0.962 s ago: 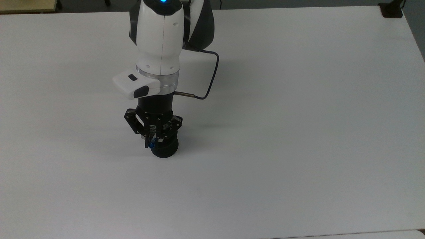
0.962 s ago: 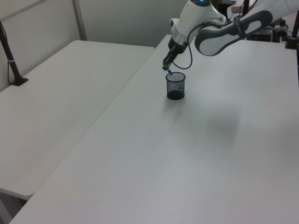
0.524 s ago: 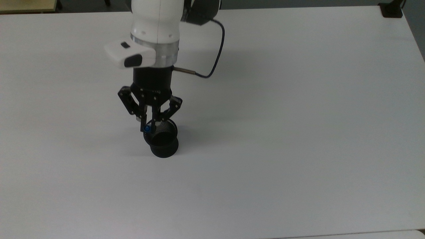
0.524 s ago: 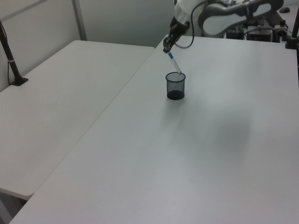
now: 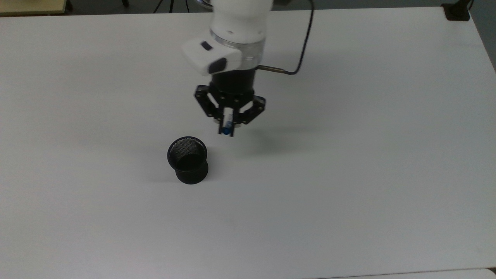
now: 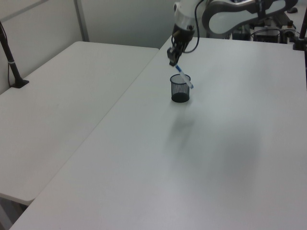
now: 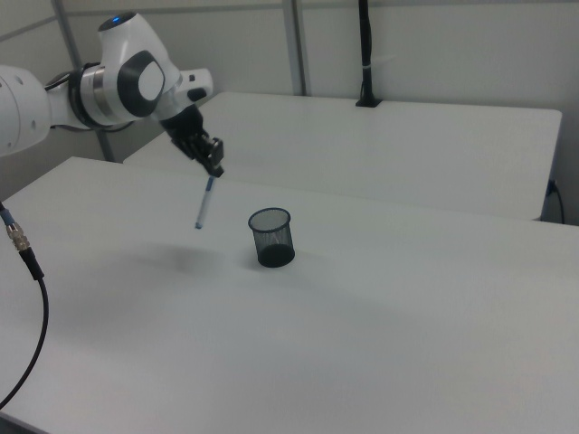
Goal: Remove the marker
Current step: 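Lift the marker up out of the cup and carry it aside, then lower the marker and lay it flat on the table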
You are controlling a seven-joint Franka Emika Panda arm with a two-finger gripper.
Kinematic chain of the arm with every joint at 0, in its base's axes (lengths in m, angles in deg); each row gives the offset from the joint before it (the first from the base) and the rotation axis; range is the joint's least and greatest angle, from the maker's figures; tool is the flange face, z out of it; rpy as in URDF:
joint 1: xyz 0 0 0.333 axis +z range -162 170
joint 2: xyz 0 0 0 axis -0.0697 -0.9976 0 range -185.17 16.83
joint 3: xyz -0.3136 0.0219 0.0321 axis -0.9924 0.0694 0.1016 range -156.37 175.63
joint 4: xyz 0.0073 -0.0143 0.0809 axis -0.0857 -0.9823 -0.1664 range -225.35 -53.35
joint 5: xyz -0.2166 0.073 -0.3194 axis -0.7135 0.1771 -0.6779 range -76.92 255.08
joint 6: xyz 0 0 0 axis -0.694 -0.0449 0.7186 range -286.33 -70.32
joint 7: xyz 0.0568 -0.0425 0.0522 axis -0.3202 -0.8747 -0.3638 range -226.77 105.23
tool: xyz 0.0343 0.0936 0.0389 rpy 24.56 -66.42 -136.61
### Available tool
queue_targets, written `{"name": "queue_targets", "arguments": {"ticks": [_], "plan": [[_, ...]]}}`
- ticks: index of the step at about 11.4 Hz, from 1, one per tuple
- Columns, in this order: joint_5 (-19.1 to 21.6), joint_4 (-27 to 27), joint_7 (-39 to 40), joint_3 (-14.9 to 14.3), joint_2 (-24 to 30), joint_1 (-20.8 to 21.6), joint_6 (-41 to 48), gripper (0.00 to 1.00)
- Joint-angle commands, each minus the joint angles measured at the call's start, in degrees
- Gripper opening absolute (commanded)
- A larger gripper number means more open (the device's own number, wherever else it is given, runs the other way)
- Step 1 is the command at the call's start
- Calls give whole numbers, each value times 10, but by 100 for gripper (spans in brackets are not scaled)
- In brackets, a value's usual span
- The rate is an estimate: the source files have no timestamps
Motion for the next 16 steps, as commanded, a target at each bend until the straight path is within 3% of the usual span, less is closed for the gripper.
{"name": "queue_targets", "arguments": {"ticks": [1,5,7,10,13,15,16], "plan": [[52,0,5,-5,-37,41,12,17],[59,-9,13,-5,-78,82,13,18],[53,-10,13,-6,-97,95,12,25],[50,-10,13,-6,-119,100,9,26],[49,-9,14,-6,-117,100,12,34],[50,-8,14,-7,-94,94,31,85],[50,-8,15,-12,-70,90,57,86]]}}
